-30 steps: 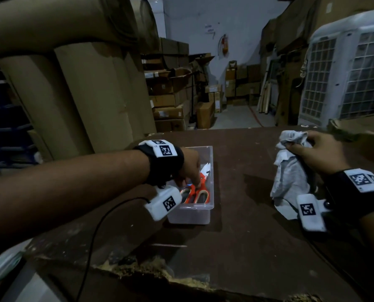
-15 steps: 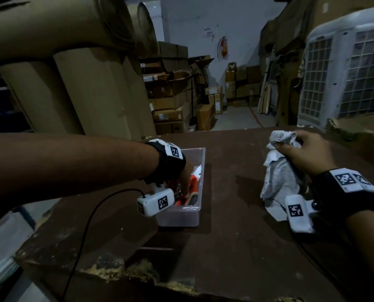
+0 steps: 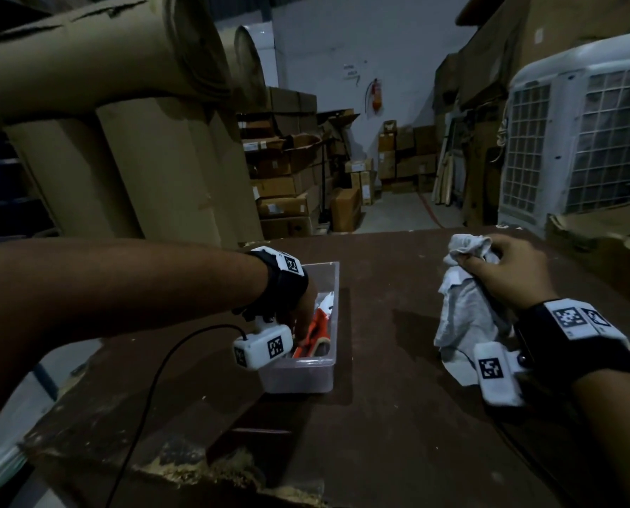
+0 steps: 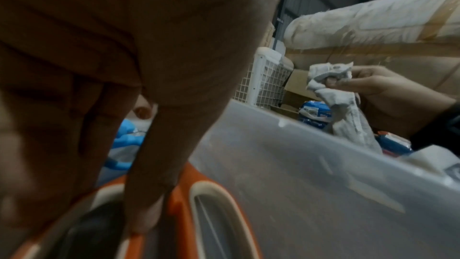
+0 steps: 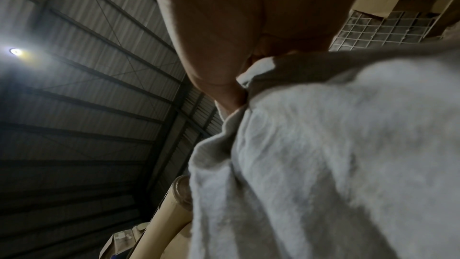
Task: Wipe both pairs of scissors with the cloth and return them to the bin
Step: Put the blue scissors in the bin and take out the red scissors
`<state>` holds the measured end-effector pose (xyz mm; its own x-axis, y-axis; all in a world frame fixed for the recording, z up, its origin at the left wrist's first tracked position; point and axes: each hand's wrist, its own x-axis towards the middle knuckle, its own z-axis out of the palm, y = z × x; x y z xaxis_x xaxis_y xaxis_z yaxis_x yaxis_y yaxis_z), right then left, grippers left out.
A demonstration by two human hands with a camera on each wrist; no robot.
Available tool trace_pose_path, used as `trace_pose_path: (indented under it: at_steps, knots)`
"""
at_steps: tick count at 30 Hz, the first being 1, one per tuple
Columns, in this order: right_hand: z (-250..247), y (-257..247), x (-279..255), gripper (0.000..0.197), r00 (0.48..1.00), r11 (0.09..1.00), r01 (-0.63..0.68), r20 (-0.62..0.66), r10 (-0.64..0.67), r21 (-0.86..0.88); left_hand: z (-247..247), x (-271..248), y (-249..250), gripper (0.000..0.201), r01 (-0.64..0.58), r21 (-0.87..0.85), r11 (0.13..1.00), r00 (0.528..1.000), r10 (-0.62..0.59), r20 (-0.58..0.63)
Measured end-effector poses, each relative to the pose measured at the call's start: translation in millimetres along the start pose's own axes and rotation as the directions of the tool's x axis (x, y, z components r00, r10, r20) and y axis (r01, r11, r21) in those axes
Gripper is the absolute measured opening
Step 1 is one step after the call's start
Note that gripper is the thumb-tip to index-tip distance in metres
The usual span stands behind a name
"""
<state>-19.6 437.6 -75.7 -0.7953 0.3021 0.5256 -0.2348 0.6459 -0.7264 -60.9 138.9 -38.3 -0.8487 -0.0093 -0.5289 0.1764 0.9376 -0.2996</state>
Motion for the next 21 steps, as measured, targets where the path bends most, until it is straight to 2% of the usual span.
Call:
trace_pose_path:
  at_steps: [2,7,8,10,12,15,17,21]
  knots:
    - [0.1,0.3,0.0,0.030,1.000,1.000,-0.002,0.003,0.002,0.000,-0.9,-1.8,-2.1,0.019,-0.005,0.005,1.000,1.000,0.005,0.000]
    - [-0.9,-0.4,-1.5,0.033,1.000,1.000,-0.013,0.007,0.013,0.011,-3.1,-6.3,-7.0,0.010,-0.006,-0.108,0.994,1.000,0.003,-0.028]
    - [-0.8,-0.9,-1.7,0.033,1.000,1.000,-0.015,0.010,0.015,0.012,-1.5,-8.2,-7.2,0.015,-0.007,-0.144,0.990,1.000,0.005,-0.016]
    - [-0.1,-1.2,-1.5,0.034,1.000,1.000,-0.016,0.013,0.016,0.008,0.7,-8.2,-5.8,0.049,0.013,-0.181,0.983,1.000,-0.010,0.016]
    - [0.3,-0.4,-0.9,0.033,1.000,1.000,-0.025,0.019,0.025,-0.002,1.1,-10.1,-2.9,0.074,0.018,-0.177,0.984,1.000,-0.014,0.025]
    - [-0.1,-0.3,-0.9,0.034,0.999,0.999,-0.030,0.027,0.030,-0.015,0.2,-12.1,0.5,0.087,0.009,-0.136,0.991,0.999,-0.005,0.036]
    - [-0.2,-0.1,-0.9,0.034,0.999,0.999,-0.037,0.025,0.037,-0.007,0.4,-14.1,1.0,0.082,0.017,-0.101,0.995,1.000,-0.015,0.021]
    - [1.2,0.3,-0.8,0.034,0.999,0.999,-0.033,0.020,0.033,0.007,-0.9,-18.1,-0.6,0.054,0.017,-0.110,0.994,1.000,-0.015,0.020]
